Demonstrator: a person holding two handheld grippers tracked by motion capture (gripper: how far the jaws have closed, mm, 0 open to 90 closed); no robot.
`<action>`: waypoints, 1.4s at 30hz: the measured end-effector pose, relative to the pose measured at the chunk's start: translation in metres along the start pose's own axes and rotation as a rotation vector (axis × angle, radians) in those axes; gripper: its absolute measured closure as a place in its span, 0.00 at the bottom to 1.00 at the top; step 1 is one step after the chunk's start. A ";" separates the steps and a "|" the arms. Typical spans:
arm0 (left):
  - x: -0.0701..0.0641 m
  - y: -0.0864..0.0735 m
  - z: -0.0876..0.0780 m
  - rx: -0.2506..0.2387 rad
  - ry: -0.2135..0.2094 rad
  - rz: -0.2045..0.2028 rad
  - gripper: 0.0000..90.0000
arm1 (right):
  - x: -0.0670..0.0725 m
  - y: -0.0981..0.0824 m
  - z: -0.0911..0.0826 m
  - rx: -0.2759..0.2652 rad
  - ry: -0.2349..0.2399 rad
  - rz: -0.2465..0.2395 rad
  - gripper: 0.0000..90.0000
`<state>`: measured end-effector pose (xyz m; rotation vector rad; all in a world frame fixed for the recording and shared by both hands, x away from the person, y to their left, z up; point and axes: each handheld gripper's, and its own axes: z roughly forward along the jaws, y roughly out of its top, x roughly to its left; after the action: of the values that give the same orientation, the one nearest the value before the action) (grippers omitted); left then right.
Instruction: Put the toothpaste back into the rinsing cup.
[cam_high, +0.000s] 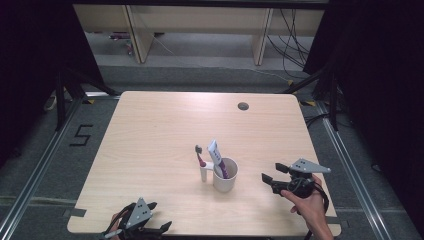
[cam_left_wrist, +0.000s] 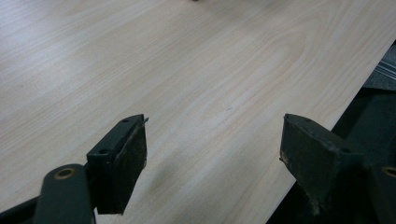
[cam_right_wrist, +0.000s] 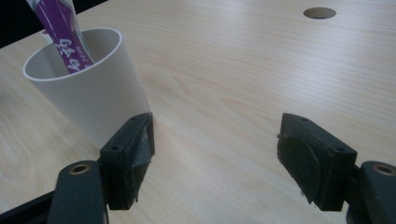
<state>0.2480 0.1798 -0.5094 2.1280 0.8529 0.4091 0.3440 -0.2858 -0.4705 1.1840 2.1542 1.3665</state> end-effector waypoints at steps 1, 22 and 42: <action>0.000 0.001 -0.001 0.004 -0.003 -0.001 0.25 | -0.001 -0.001 -0.003 0.001 0.004 -0.011 0.31; -0.001 0.001 0.002 -0.005 -0.012 -0.019 0.23 | 0.014 -0.029 -0.025 0.003 0.020 0.023 0.19; 0.000 0.001 0.001 0.011 0.002 -0.017 0.21 | 0.020 -0.045 -0.036 0.076 0.031 -0.012 0.18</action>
<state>0.2490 0.1790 -0.5091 2.1291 0.8758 0.3980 0.2879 -0.2997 -0.4886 1.1826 2.2495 1.3177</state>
